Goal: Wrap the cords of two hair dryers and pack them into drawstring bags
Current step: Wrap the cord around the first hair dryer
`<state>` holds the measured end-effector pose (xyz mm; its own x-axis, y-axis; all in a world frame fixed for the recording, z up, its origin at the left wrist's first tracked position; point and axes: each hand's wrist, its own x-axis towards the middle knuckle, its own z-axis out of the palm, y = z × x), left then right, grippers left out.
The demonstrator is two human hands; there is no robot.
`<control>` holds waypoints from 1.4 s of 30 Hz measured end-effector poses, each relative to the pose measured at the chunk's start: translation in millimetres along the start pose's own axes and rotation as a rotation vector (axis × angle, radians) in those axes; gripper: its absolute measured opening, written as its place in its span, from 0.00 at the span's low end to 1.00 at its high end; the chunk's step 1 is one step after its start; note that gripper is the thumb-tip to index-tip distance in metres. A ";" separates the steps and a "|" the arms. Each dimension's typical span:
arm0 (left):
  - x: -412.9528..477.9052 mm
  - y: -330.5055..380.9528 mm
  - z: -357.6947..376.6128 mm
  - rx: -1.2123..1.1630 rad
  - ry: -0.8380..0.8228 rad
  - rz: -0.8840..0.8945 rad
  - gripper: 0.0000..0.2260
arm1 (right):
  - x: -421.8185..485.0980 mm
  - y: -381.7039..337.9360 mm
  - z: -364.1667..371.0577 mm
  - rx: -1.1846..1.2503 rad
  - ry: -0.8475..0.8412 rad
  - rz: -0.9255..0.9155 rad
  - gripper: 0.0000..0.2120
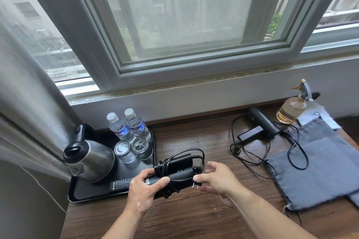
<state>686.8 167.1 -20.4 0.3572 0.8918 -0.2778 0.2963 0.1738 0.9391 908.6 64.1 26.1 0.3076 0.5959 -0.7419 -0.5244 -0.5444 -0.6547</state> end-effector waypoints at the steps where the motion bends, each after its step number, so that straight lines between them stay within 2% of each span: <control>1: -0.2 -0.6 -0.1 -0.004 0.006 -0.003 0.35 | 0.4 0.4 0.3 0.003 -0.006 0.022 0.45; 8: 0.8 -5.6 -0.5 -0.070 0.030 -0.080 0.31 | -2.2 0.5 -2.8 -0.010 0.001 0.033 0.47; 15: 1.7 -3.5 1.1 -0.093 0.032 -0.063 0.29 | -7.9 3.4 -1.1 -0.081 -0.018 0.002 0.49; 18: 3.1 -2.9 1.3 -0.089 0.034 -0.043 0.29 | -10.1 8.1 -2.2 -0.114 -0.052 -0.020 0.41; 21: 3.9 -2.0 1.1 -0.078 0.034 -0.022 0.29 | -14.7 12.3 -2.3 -0.156 -0.155 -0.073 0.20; 23: 3.8 -1.0 1.9 -0.077 0.042 -0.005 0.29 | -15.4 16.4 -3.0 -0.185 -0.163 -0.116 0.17; 26: 4.1 0.9 3.4 -0.098 0.053 -0.009 0.30 | -18.1 21.3 -2.7 -0.236 -0.135 -0.176 0.17; 32: 2.6 1.2 6.8 -0.133 0.091 -0.043 0.33 | -26.1 36.9 -2.0 -0.551 -0.078 -0.269 0.20; 38: -1.4 -1.0 14.5 -0.176 0.111 -0.068 0.35 | -31.9 48.0 -5.7 -0.723 -0.040 -0.405 0.40; 42: -4.7 -6.0 18.4 -0.169 0.098 -0.078 0.36 | -25.4 51.7 -10.6 -0.666 0.007 -0.378 0.33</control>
<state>699.5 154.2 -28.4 0.2489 0.9076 -0.3382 0.1644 0.3045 0.9382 882.0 14.6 9.6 0.3766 0.8100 -0.4495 0.2065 -0.5464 -0.8117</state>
